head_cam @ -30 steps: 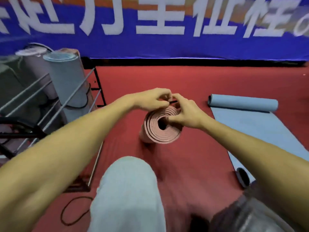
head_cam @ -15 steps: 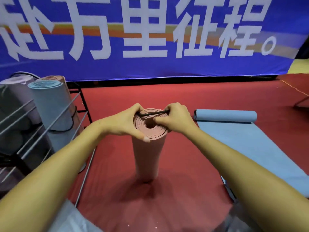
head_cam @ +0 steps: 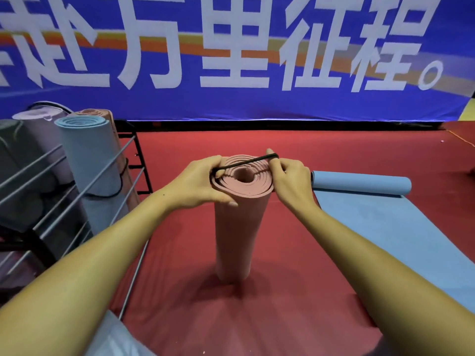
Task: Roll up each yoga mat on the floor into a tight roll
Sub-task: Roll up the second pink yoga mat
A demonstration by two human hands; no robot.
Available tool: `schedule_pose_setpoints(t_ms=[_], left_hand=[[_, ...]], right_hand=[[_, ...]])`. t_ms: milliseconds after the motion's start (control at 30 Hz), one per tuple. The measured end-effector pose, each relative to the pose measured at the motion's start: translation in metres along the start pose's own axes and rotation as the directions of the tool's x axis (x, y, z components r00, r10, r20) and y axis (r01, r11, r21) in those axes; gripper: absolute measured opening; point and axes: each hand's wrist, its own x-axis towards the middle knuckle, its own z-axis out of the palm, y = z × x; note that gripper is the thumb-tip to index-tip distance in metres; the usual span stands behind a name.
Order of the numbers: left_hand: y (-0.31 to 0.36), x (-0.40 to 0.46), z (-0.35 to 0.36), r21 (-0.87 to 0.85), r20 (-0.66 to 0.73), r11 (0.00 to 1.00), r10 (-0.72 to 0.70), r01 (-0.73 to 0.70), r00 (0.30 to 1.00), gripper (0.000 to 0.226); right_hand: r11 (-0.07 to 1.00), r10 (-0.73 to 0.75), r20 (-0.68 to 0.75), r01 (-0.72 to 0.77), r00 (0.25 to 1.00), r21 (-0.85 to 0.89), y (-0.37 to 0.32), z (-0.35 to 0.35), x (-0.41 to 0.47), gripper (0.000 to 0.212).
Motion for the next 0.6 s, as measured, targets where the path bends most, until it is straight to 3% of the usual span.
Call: schedule_pose_setpoints(t_ms=[67,233,333,400,500,600], left_hand=[[-0.002,-0.003,0.004,-0.047,-0.059,0.998,0.043,-0.046,0.997,0.062],[-0.016,-0.001,0.017,0.088,-0.317,0.995,0.08,-0.055,0.945,0.037],[-0.013,-0.001,0.04,0.173,-0.43,0.984,0.106,-0.033,0.896,0.034],[-0.013,-0.003,0.055,0.227,-0.481,0.974,0.117,-0.006,0.869,0.024],[-0.024,-0.006,0.071,0.292,-0.505,0.954,0.091,0.071,0.858,0.04],[-0.046,-0.01,0.074,0.401,-0.397,0.915,0.126,0.049,0.909,0.039]], right_hand=[[0.999,0.001,0.012,-0.002,1.0,0.034,0.001,0.001,-0.005,0.066],[0.975,0.116,0.069,-0.127,0.991,0.184,0.022,0.022,-0.007,0.067],[0.972,0.108,0.079,-0.122,0.991,0.2,0.038,0.035,-0.015,0.046],[0.993,-0.029,0.077,0.02,0.997,0.113,0.042,0.032,-0.022,0.03],[0.973,-0.19,0.198,0.211,0.962,-0.092,0.052,0.033,-0.029,0.022],[0.932,-0.113,0.312,0.21,0.943,-0.297,0.063,0.041,-0.025,0.027]])
